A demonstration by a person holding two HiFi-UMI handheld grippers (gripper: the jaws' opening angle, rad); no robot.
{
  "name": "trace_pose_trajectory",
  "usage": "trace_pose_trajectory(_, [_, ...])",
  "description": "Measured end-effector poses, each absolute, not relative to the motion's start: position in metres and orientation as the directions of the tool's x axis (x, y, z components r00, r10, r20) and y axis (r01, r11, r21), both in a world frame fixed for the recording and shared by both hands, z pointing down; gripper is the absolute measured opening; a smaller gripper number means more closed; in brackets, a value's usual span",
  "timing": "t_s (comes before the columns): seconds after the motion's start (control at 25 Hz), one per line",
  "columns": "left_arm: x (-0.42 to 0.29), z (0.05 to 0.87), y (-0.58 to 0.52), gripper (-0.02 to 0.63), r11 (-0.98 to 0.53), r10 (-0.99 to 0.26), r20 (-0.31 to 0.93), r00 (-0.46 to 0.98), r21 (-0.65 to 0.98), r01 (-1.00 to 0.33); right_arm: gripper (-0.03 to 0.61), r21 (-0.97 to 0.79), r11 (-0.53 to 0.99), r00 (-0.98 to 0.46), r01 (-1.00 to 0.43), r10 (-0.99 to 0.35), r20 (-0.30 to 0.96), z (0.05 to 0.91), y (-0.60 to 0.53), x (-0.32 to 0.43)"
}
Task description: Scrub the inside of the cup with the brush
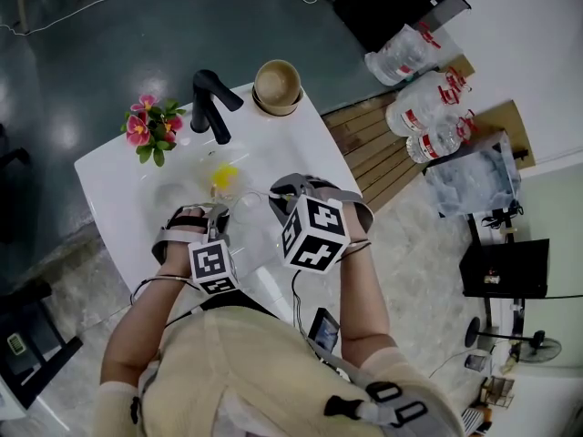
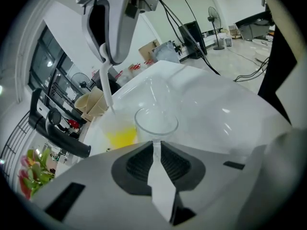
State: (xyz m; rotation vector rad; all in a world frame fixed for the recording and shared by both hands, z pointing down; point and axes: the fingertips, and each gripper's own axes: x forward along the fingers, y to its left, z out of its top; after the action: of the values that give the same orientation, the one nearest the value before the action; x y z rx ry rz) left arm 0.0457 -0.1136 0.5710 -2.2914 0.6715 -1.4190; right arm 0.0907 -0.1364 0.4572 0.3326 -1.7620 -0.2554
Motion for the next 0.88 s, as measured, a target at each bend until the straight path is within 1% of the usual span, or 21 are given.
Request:
trace_pose_trajectory(0.48, [0.04, 0.571, -0.115, 0.056, -0.831, -0.556, 0.741, 0.377, -0.483, -0.275, 0.049, 0.37, 0.921, -0.103, -0.123, -0.382, 0.918, 0.463, -0.144, 0.125])
trace_pose_trajectory(0.88, [0.026, 0.574, -0.124, 0.055, -0.821, -0.554, 0.763, 0.333, -0.435, -0.37, 0.049, 0.363, 0.922, -0.082, -0.133, -0.375, 0.923, 0.467, -0.137, 0.133])
